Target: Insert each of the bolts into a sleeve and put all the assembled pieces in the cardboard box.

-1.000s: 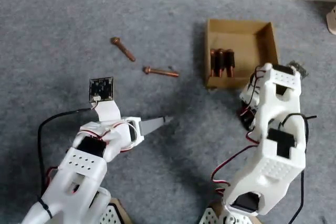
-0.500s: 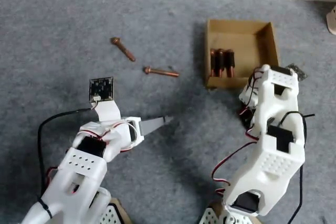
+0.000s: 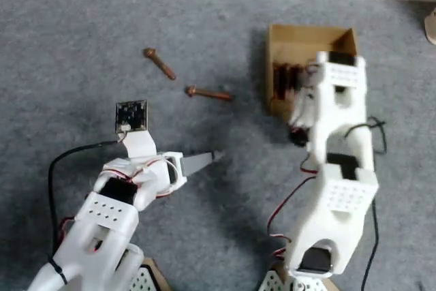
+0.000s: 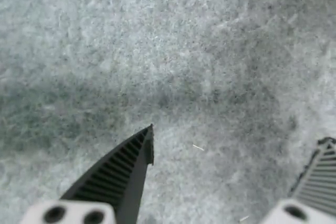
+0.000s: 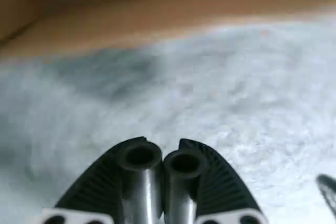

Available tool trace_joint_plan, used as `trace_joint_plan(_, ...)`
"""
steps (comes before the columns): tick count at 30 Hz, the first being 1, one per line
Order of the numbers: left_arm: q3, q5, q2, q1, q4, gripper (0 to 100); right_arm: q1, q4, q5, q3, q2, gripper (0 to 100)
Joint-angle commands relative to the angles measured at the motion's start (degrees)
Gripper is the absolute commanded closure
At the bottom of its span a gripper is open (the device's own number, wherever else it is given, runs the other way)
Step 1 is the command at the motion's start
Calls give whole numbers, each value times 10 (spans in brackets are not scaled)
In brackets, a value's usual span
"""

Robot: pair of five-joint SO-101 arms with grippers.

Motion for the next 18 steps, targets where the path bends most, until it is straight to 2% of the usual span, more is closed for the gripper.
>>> trace_joint_plan(1, -3, 2, -6, -2, -12, 575, -45, 32, 150, -38, -13, 994)
trace_joint_plan(6, -3, 2, -6, -3, -12, 575, -71, 7, 239, -37, -8, 994)
trace_joint_plan(12, -3, 2, -6, -4, -12, 575, -81, -44, 200, -36, -1, 993)
trace_joint_plan(18, -3, 2, -6, -6, -12, 575, -102, -45, 199, -37, 77, 988)
